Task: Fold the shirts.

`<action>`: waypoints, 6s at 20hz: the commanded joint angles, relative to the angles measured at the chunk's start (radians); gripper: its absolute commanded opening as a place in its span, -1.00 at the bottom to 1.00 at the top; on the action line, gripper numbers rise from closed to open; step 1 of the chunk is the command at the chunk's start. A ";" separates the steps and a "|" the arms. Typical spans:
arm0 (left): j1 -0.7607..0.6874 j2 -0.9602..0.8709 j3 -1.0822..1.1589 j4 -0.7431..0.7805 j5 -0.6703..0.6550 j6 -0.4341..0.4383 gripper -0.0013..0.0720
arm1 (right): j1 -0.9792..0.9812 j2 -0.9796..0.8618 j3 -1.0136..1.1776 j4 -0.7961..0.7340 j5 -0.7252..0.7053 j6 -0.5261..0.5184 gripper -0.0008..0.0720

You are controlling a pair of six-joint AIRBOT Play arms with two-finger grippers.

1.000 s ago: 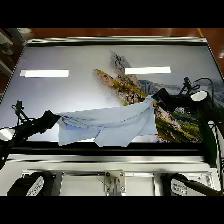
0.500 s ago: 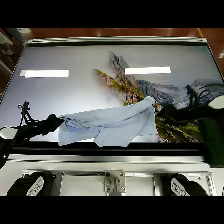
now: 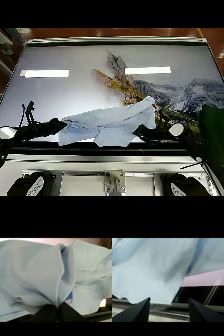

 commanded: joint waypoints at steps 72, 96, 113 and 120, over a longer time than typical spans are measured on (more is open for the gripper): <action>0.254 -0.419 0.440 -0.120 -0.172 0.119 0.81 | -0.177 -0.421 1.119 -0.565 0.236 -0.078 0.78; -0.515 -0.587 0.079 -0.211 0.169 -0.186 0.13 | -0.448 -0.468 0.780 -0.266 0.347 -0.217 0.57; -0.509 -0.415 0.087 -0.201 0.167 -0.141 -0.85 | -0.362 -0.748 0.780 -0.161 0.462 -0.378 0.59; -0.429 -0.352 0.208 0.087 0.015 -0.192 -0.85 | -0.266 -0.717 0.816 -0.206 0.554 -0.441 -0.81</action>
